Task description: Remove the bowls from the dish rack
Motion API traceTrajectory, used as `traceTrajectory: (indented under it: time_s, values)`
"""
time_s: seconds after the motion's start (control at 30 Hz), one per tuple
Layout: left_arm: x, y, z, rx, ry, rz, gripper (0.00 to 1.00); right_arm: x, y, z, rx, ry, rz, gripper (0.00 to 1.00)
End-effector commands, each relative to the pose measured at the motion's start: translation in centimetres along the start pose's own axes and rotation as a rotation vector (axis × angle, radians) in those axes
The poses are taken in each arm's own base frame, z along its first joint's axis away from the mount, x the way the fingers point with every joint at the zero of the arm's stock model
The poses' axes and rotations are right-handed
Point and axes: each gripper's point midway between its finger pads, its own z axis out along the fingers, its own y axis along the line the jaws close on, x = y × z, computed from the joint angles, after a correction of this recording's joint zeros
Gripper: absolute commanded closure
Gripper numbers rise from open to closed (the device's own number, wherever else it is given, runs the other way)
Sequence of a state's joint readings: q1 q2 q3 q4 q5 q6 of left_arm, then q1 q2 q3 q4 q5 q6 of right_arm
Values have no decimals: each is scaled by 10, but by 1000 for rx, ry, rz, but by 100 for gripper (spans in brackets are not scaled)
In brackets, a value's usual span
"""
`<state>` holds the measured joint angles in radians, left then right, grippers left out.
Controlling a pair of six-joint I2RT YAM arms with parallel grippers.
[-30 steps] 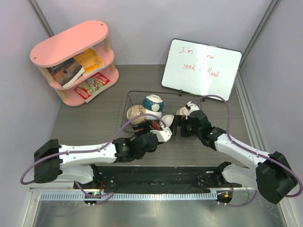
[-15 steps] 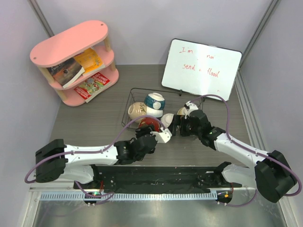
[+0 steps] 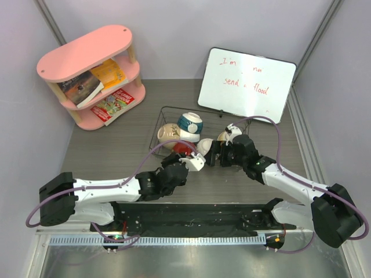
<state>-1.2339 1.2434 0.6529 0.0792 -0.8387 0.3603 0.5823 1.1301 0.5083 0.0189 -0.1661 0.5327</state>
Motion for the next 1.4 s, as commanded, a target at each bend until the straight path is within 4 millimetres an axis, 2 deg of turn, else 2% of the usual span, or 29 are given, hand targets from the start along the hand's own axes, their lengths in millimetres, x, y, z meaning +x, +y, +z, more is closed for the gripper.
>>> traceTrajectory:
  time_s: [0.0, 0.1, 0.43, 0.53, 0.73, 1.0, 1.3, 1.37]
  values:
    - [-16, 11, -3, -34, -51, -102, 68, 78, -22, -9, 50, 265, 68, 2]
    - [-17, 9, -2, -30, -58, -108, 56, 79, -21, -9, 46, 267, 68, 2]
    - [-20, -1, 9, -36, -80, -106, 54, 80, -20, -11, 39, 268, 67, 2]
    - [-17, -11, 16, -19, -75, -99, 56, 83, -21, -11, 37, 277, 65, 2]
    - [-13, -21, 22, -18, -72, -113, 72, 83, -19, -12, 25, 276, 67, 2]
    - [-17, -19, 20, -14, -83, -131, 100, 87, -21, -12, 27, 285, 67, 2]
    - [-29, -9, 12, -2, -119, -198, 100, 87, -19, -9, 16, 289, 75, 2]
    - [-30, -9, 11, 3, -122, -208, 88, 86, -18, -9, 12, 288, 75, 2]
